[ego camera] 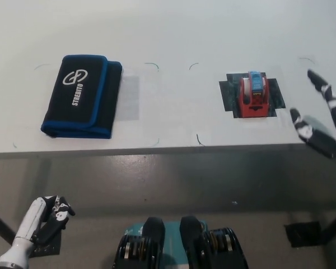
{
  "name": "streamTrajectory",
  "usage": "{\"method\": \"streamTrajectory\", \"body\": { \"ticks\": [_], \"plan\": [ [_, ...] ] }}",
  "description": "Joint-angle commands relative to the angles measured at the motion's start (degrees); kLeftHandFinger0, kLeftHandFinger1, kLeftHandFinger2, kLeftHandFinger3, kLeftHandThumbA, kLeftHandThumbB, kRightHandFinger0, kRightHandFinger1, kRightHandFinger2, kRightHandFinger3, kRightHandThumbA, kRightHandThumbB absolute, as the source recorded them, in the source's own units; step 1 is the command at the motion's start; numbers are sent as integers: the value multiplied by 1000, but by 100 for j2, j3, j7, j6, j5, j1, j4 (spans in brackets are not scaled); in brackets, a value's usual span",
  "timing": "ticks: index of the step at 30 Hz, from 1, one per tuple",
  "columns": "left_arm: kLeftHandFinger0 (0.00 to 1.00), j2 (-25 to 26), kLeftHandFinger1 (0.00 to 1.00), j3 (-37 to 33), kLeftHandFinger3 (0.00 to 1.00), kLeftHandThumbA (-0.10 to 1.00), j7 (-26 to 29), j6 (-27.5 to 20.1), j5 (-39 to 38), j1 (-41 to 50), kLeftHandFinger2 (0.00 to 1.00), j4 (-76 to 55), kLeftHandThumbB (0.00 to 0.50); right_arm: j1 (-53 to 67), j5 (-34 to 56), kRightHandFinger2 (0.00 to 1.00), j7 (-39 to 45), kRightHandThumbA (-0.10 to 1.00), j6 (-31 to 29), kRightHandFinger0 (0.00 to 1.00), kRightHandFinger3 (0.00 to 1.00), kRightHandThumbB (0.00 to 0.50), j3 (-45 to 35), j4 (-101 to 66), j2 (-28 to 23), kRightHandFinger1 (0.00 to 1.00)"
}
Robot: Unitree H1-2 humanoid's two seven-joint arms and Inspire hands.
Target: Use the right hand to move the tape on the right hand side to the notebook on the left hand side
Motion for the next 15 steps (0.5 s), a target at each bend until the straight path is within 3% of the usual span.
{"method": "streamTrajectory", "body": {
  "ticks": [1, 3, 4, 5, 7, 11, 13, 15],
  "plan": [
    [57, 80, 45, 48, 313, 468, -31, -91, 24, -133, 176, -138, 228, -501, 119, 1000, 7, 547, 119, 1000, 1000, 380, -112, 19, -113, 1000],
    [56, 82, 44, 49, 311, 469, -31, -142, 16, -153, 174, -86, 227, -604, 76, 1000, -26, 553, 120, 1000, 1000, 405, -121, 66, -109, 1000],
    [63, 82, 48, 55, 311, 459, -36, -126, 5, -162, 179, -107, 224, -703, -41, 1000, -68, 615, 216, 1000, 1000, 454, -104, 11, -97, 1000],
    [74, 83, 55, 61, 312, 459, -49, -108, -13, -162, 183, -119, 225, -818, -54, 1000, -60, 625, 262, 1000, 1000, 467, -84, 3, -74, 1000],
    [86, 71, 66, 63, 317, 471, -10, -97, 33, -177, 192, -105, 225, -1020, 131, 1000, 39, 581, 180, 1000, 1000, 442, -63, 42, -35, 1000],
    [66, 79, 44, 63, 309, 465, 7, -130, 69, -194, 170, -126, 215, -1192, 213, 1000, 71, 565, 200, 1000, 1000, 437, -59, 83, 11, 1000],
    [36, 72, 19, 72, 300, 431, -24, -99, 24, -181, 152, -159, 198, -1466, 121, 1000, 19, 585, 194, 1000, 1000, 417, -30, 262, 45, 1000],
    [28, 75, 13, 69, 302, 414, -16, -130, 42, -181, 151, -150, 192, -1635, 88, 1000, 14, 629, 336, 1000, 1000, 439, -25, 384, 68, 1000]
  ]
}}
